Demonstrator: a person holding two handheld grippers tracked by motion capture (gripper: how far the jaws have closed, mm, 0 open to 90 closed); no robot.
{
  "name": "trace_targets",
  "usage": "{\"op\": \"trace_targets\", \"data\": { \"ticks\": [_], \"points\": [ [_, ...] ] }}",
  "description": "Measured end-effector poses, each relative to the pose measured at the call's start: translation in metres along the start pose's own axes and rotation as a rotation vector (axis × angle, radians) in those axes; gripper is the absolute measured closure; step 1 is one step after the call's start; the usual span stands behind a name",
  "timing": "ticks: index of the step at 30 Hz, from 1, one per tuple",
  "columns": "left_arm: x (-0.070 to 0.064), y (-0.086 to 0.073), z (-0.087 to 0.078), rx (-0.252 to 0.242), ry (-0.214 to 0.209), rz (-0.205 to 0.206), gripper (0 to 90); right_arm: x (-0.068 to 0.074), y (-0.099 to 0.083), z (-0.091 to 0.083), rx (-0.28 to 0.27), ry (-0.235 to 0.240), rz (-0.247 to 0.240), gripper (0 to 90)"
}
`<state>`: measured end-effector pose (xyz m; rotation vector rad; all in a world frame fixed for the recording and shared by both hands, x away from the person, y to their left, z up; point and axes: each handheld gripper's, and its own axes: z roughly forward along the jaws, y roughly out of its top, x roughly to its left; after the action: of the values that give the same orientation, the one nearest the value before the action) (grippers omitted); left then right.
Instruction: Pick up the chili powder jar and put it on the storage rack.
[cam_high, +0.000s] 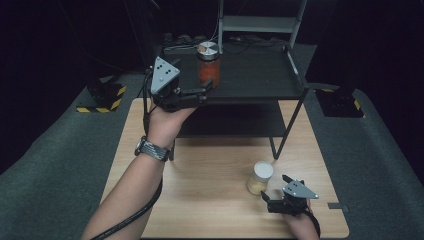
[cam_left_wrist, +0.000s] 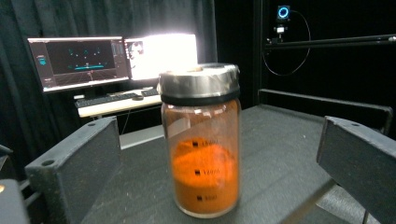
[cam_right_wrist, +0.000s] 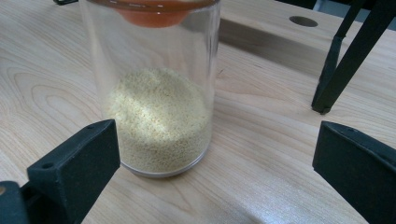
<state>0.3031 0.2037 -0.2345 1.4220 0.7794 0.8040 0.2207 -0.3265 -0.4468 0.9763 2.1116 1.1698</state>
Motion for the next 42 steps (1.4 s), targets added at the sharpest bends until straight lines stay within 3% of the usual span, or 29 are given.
{"op": "trace_targets", "data": {
  "ticks": [28, 42],
  "points": [
    [-0.02, -0.047, -0.037, 0.087, -0.047, 0.01, 0.4, 0.002, 0.0, 0.0, 0.001, -0.007, -0.008, 0.1],
    [-0.03, -0.089, -0.055, 0.151, -0.075, 0.011, 0.4, 0.002, 0.0, 0.0, 0.003, -0.011, -0.002, 0.1]
  ]
}}
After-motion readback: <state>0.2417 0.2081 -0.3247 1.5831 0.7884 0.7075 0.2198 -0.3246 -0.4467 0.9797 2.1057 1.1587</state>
